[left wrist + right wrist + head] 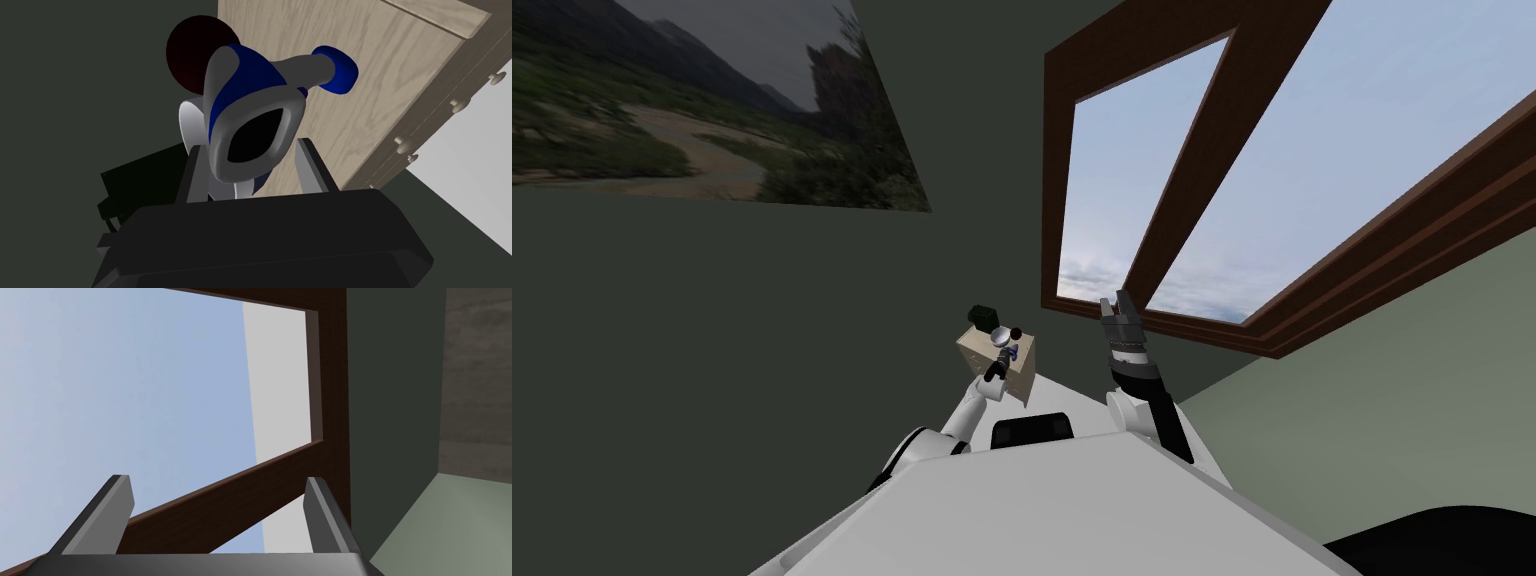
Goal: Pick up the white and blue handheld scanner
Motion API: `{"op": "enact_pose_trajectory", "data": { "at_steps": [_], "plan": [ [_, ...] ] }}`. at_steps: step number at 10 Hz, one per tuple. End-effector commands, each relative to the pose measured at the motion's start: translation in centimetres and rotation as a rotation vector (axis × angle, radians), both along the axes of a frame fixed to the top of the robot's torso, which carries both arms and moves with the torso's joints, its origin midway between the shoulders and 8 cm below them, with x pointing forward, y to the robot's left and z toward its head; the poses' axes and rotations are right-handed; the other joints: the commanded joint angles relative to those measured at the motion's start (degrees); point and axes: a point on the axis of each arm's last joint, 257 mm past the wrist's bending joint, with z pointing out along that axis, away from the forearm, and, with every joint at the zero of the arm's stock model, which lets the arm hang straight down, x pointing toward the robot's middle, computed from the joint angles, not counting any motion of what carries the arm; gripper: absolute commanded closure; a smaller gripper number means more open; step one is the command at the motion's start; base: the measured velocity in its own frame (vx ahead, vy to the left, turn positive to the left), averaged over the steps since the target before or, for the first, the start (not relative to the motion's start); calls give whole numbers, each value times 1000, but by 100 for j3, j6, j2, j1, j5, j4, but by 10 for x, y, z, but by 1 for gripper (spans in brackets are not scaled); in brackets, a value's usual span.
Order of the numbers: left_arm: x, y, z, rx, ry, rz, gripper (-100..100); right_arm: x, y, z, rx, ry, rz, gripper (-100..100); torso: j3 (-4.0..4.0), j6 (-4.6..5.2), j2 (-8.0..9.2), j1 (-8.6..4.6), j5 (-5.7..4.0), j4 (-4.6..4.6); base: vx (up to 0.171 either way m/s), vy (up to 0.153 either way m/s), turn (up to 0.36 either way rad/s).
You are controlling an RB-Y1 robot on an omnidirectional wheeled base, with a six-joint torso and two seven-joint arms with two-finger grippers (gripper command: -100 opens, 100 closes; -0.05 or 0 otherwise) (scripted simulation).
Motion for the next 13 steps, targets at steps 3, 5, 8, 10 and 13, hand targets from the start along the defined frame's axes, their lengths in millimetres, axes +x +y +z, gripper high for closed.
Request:
{"op": "enact_pose_trajectory", "data": {
  "at_steps": [3, 5, 8, 10, 13],
  "plan": [
    [5, -1, 10, -9, -23, 4, 100, 0, 0, 0, 0, 0, 0, 0, 3, 1, 4, 3, 2, 3, -8, 1, 0],
    [-11, 2, 1, -2, -6, 3, 100, 0, 0, 0, 0, 0, 0, 0, -3, -2, -4, 5, 1, -3, 40, 3, 17],
    [-28, 5, -7, 5, 12, 0, 100, 0, 0, 0, 0, 0, 0, 0, -6, -1, -11, 2, 1, -3, 37, -4, 7],
    [-36, 4, -6, 11, 11, -9, 100, 0, 0, 0, 0, 0, 0, 0, -8, -1, -8, 5, 3, -8, 28, -6, 11],
    [-48, 3, -4, 10, 10, -13, 100, 0, 0, 0, 0, 0, 0, 0, -9, 1, -10, 5, 5, -8, 34, -3, 7]
  ]
}}
